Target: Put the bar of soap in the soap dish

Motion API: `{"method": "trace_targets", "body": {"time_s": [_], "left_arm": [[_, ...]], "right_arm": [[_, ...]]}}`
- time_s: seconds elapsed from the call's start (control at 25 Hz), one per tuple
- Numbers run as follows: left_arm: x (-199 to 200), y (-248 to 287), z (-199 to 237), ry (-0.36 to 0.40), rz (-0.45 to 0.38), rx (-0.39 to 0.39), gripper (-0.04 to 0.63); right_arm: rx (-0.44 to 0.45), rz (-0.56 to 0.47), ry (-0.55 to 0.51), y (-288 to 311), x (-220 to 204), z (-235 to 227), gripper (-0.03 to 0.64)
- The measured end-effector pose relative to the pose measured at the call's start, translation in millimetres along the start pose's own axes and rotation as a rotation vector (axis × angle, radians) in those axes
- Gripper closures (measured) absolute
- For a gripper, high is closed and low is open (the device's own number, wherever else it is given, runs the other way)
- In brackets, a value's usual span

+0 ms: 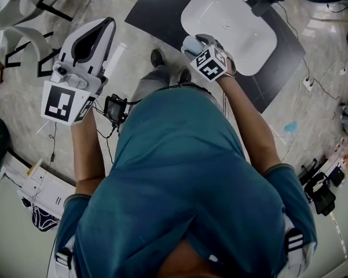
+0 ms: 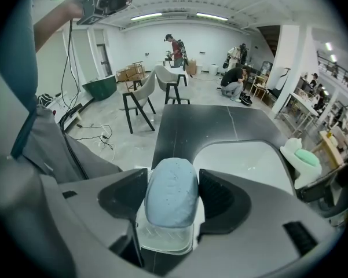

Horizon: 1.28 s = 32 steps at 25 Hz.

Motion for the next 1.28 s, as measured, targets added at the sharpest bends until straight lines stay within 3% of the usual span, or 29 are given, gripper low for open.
{"method": "trace_targets", "body": {"time_s": [0.68, 0.8, 1.28], "left_arm": [[1, -7, -17, 0.002, -0.001, 0.002, 0.592], [2, -7, -19, 0.003, -0.003, 0.002, 0.592], [7, -5, -25, 0.011, -0.014, -0.007, 0.592]], "right_arm": [[-0.021, 0.044, 0.007, 6, -37, 8, 0.341], [-0.039, 0.034, -0.017, 3, -35, 7, 0.456], [-0.064, -0.001, -0.017, -10, -29, 3, 0.46]]}}
Point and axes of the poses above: the fingertips, and each gripper's own axes: y forward along the fingers, z to its left, x out of its top, the point moved 2 cm from there along -y, backward along the fingers, and after that the axes turned 5 degrees about y, right-handed, at the moved point
